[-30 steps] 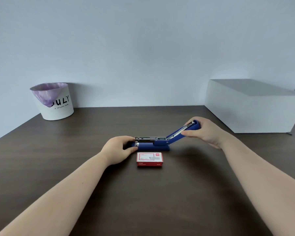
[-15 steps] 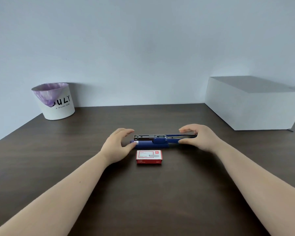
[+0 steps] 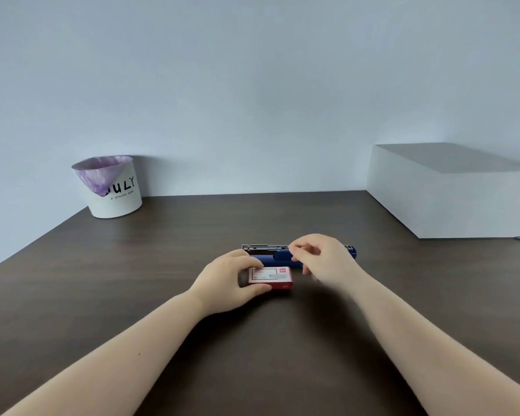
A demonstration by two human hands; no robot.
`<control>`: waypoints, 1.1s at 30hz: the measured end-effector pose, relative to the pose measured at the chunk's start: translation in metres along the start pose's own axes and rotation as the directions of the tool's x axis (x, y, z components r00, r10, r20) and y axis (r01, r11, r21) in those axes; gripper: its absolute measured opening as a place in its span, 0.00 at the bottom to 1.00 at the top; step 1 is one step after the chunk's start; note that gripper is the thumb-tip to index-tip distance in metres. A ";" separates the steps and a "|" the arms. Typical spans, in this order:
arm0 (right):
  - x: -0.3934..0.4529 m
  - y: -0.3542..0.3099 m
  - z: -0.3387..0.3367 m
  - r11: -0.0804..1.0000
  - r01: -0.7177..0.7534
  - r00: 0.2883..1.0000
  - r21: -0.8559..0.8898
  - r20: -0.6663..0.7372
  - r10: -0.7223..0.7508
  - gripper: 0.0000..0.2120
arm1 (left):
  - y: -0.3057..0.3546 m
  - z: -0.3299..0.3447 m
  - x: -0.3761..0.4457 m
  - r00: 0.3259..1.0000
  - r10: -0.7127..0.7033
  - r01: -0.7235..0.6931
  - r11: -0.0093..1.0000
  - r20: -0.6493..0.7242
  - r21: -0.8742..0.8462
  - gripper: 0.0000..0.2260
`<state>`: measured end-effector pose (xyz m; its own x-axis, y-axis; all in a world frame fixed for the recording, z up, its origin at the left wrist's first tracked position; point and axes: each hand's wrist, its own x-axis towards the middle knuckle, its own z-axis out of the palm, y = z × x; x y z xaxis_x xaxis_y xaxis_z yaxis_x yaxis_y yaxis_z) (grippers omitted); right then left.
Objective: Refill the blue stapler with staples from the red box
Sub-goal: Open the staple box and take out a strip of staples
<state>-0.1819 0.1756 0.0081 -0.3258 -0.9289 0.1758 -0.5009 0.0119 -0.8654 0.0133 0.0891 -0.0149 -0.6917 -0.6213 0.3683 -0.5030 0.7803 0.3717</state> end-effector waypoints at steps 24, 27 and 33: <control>-0.014 0.003 -0.001 0.791 -0.264 0.952 0.551 0.279 0.124 0.10 | 0.001 -0.012 0.011 0.996 -0.010 -0.006 0.983 -0.086 -0.184 0.16; -0.015 0.001 0.003 0.836 -0.217 0.968 0.505 0.222 0.118 0.13 | 0.002 -0.011 0.012 0.997 -0.005 -0.009 0.983 -0.077 -0.184 0.16; -0.016 0.003 0.000 0.827 -0.220 0.968 0.518 0.220 0.120 0.14 | 0.004 -0.013 0.014 0.997 -0.005 -0.008 0.985 -0.075 -0.174 0.17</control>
<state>-0.1778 0.1900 0.0027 -0.1989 -0.9793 -0.0365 0.0729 0.0224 -0.9971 0.0086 0.0823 0.0028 -0.6482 -0.6287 0.4296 -0.3993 0.7611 0.5112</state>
